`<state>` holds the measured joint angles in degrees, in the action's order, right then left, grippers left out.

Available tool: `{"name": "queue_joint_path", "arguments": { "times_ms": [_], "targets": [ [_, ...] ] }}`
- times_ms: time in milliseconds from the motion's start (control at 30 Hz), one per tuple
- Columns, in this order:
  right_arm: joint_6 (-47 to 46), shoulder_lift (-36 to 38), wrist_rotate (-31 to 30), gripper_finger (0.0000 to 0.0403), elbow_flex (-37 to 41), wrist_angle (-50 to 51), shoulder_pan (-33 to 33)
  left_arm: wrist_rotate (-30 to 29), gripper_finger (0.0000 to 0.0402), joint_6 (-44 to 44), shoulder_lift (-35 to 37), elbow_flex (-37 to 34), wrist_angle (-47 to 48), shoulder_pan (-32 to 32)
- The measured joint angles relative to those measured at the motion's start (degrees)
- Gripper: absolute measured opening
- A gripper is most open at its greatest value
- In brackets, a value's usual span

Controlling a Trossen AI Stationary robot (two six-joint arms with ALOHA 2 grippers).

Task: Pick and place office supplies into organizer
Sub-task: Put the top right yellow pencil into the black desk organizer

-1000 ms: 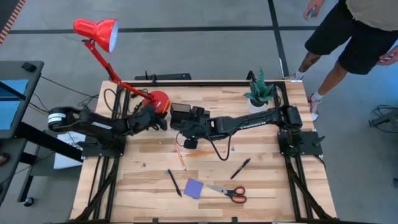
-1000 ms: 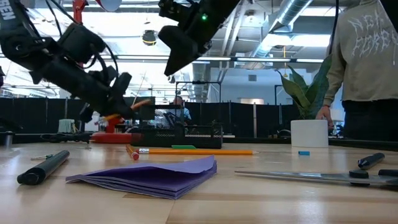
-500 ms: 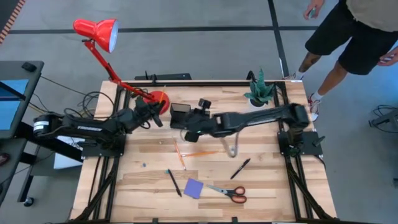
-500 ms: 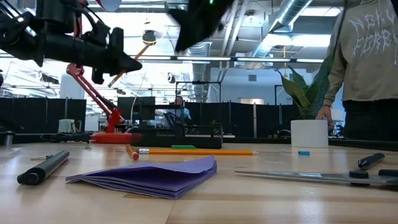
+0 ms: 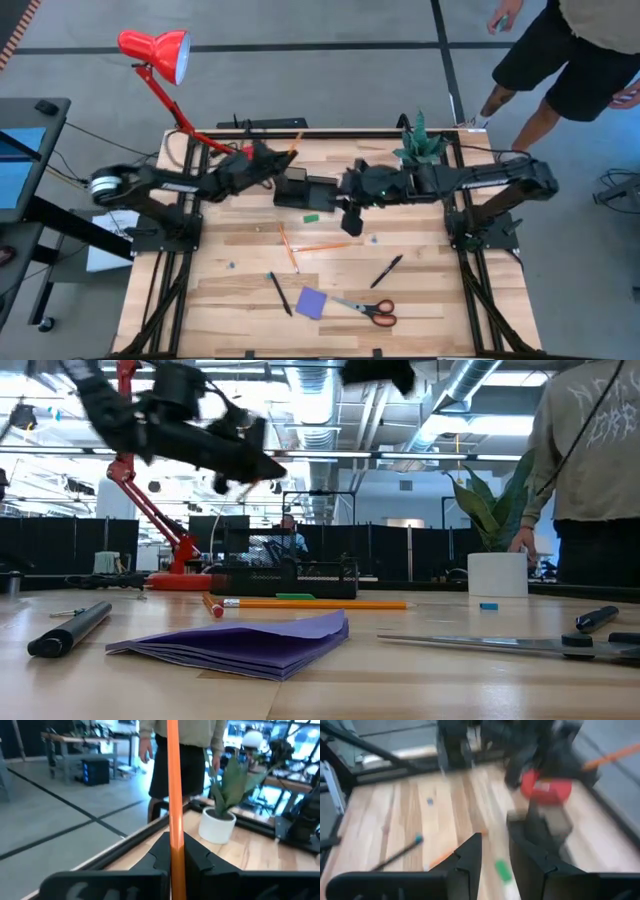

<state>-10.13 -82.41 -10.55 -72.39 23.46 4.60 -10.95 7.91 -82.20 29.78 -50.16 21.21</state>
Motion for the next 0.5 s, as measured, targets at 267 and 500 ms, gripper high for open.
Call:
{"name": "queue_joint_path", "arguments": {
  "times_ms": [267, 500],
  "targets": [
    [-3.9, 4.3, 0.3, 0.0093, 18.9, -23.0, 3.0, -4.8, 0.0002, -4.3, -15.9, 7.5, -4.1, 0.2],
    [0.1, 5.1, 0.2, 0.0093, 20.3, -27.3, 5.3, -8.0, 0.0002, -3.7, -22.6, 7.4, -14.2, 0.0]
  ]
}}
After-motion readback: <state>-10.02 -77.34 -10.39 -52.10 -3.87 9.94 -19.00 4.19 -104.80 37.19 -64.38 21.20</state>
